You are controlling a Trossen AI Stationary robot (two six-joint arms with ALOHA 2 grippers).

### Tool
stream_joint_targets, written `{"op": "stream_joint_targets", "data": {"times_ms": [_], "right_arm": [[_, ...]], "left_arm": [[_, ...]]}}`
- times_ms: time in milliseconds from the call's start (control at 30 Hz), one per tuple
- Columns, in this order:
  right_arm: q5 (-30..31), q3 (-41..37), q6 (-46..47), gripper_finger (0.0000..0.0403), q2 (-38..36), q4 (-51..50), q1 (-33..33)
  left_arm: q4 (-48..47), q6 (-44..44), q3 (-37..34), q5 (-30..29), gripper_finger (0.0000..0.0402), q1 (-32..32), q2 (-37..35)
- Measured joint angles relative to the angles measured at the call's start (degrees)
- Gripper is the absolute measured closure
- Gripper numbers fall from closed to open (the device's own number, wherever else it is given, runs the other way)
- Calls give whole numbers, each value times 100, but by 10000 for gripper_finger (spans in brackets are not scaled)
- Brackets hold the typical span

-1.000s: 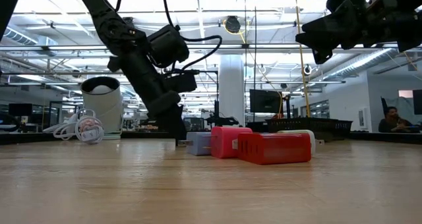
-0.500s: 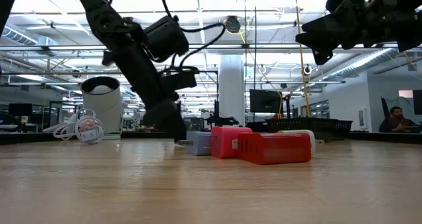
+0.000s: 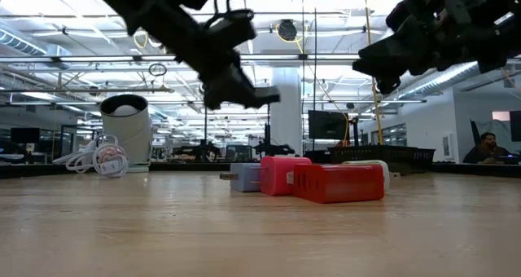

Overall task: Pick & Place Office items
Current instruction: Put the black digital timer into the top black bin

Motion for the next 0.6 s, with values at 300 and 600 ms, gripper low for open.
{"op": "stream_joint_targets", "data": {"times_ms": [300,600], "right_arm": [[922,22,229,244,948,1001,-14],[883,25,932,181,1468,2364,-89]], "left_arm": [[-26,818,746,-246,246,-319,243],[-5,1240,989,-418,246,-339,422]]}}
